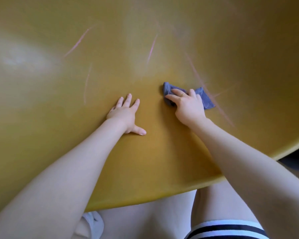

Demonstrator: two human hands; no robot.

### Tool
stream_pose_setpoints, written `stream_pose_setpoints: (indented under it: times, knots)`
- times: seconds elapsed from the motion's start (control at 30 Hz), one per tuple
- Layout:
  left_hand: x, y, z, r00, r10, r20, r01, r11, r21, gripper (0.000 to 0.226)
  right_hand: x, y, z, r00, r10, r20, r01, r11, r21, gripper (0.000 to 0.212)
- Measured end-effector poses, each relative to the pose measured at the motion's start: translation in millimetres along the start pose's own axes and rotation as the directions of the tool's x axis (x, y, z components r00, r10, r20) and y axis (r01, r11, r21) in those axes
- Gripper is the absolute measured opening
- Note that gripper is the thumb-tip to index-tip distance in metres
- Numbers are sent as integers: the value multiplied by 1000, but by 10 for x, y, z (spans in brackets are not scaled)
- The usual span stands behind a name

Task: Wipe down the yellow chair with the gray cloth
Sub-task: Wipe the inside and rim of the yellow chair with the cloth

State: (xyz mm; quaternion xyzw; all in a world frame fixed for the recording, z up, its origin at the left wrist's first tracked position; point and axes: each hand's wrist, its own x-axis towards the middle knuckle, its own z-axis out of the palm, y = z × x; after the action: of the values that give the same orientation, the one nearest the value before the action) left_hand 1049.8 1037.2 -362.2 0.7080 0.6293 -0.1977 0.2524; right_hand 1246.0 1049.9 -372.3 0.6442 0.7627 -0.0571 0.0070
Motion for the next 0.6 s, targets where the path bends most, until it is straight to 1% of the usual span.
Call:
stream_pose_setpoints:
  times: [0.1,0.13,0.2,0.23,0.3,0.37,0.43,0.5,0.53,0.6]
  knots:
    - [10,-11,6,1000,2,6,-2,1000,-16,118,168,62,-40,995,93,-34,-94,995,-28,53]
    - [15,-10,4,1000,2,7,-2,1000,-15,118,178,39,-46,993,113,-35,-113,994,-5,53]
    - [24,-11,3,1000,4,7,-4,1000,-12,118,87,-32,-30,994,108,-18,-106,992,74,52]
    - [29,-11,4,1000,5,5,-5,1000,-11,118,-27,-64,-3,997,78,-9,-76,990,117,51]
    - [40,-19,12,1000,8,-8,-9,1000,-9,119,-360,-132,108,998,-39,-47,47,983,180,50]
    - [34,-26,11,1000,7,-16,-7,1000,-10,118,-662,-201,162,992,-116,-59,126,966,224,54]
    - [5,-4,14,1000,-13,-16,13,1000,-1,117,-704,-198,107,988,-155,14,149,967,209,56]
    - [-51,35,33,999,-33,-29,33,999,0,112,-558,-103,-5,982,-146,116,127,979,161,56]
    - [-87,52,46,998,-29,-46,29,1000,-6,106,-462,-36,-57,985,-119,127,104,988,115,56]
    - [-171,82,78,995,37,-94,-37,999,0,88,-290,125,-125,996,-34,80,34,999,4,54]
